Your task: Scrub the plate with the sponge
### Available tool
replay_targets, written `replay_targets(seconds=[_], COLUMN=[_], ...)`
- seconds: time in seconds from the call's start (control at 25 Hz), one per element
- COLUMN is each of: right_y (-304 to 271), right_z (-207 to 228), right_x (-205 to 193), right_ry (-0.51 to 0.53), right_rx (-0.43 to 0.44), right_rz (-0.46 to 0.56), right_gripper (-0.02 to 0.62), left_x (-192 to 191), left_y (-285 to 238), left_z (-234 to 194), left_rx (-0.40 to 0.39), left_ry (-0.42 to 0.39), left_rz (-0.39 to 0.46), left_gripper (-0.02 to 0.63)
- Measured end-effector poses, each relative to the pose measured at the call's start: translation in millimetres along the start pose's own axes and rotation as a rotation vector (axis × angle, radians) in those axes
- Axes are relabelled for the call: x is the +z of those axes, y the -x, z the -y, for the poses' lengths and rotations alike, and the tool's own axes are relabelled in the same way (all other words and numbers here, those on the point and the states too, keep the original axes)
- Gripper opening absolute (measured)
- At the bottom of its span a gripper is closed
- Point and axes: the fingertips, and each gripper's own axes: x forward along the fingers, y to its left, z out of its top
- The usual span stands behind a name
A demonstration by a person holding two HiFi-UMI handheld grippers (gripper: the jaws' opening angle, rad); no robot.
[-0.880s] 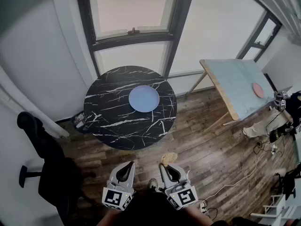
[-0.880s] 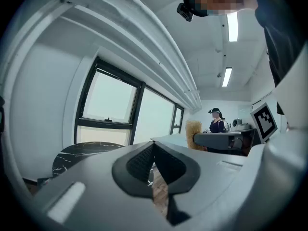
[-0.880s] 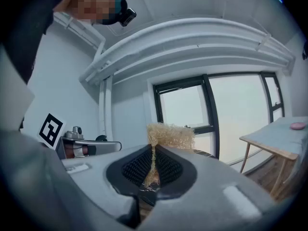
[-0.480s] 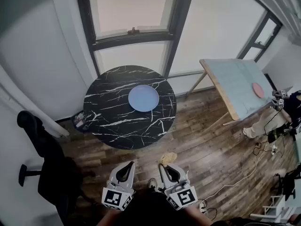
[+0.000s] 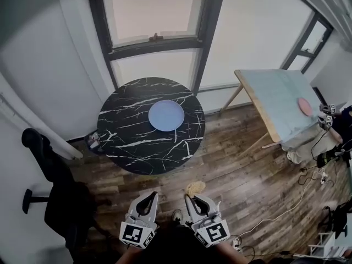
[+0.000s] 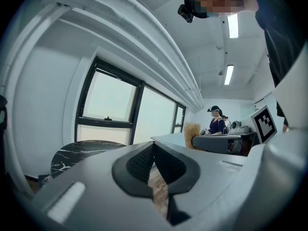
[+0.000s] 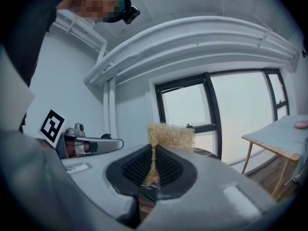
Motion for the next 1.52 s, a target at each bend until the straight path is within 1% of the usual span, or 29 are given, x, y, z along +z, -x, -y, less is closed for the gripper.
replay_targets(seconds=[0.16, 0.32, 0.52, 0.68, 0.88, 1.0, 1.08, 1.16, 1.36, 1.44, 1.52], right_y=[11.0, 15.7, 15.3, 7.7, -20.1, -44.5, -65.2, -89.2, -150.7, -175.8, -202.7], right_z=[12.3, 28.6, 42.2, 56.2, 81.3, 94.0, 100.5, 107.4, 122.2, 126.3, 127.7], right_x=[-12.2, -15.0, -19.7, -25.4, -29.9, -26.9, -22.0, -10.5, 5.3, 6.7, 12.2], right_ry=[-0.007, 0.007, -0.008, 0.026, 0.028, 0.039, 0.046, 0.045, 0.035, 0.047, 0.052], right_rx=[0.024, 0.050, 0.063, 0.039, 0.001, -0.012, -0.012, -0.017, -0.025, -0.037, -0.040], right_rz=[-0.022, -0.011, -0.024, -0.027, -0.042, -0.049, -0.053, -0.036, -0.032, -0.059, -0.060], right_gripper=[0.021, 0.021, 0.021, 0.021, 0.021, 0.021, 0.021, 0.021, 0.021, 0.021, 0.021], left_x=[-5.5, -15.2, -29.4, -35.0, -36.6, -41.6, -38.7, -32.9, -19.7, -19.0, -21.2], left_y=[-5.2, -4.2, -8.5, -28.2, -73.1, -100.6, -118.6, -135.5, -170.4, -180.1, -189.0], left_z=[15.9, 29.2, 28.1, 19.1, 3.3, -14.1, -29.3, -47.5, -102.5, -129.4, -156.1], left_rx=[0.031, 0.065, 0.089, 0.085, 0.040, 0.018, 0.010, 0.007, 0.014, 0.029, 0.039], left_ry=[0.004, 0.014, 0.029, 0.040, 0.057, 0.055, 0.068, 0.076, 0.093, 0.109, 0.120], left_rz=[-0.013, -0.035, -0.062, -0.076, -0.076, -0.104, -0.115, -0.121, -0.136, -0.156, -0.185], left_gripper=[0.000, 0.000, 0.000, 0.001, 0.000, 0.000, 0.000, 0.000, 0.001, 0.002, 0.000])
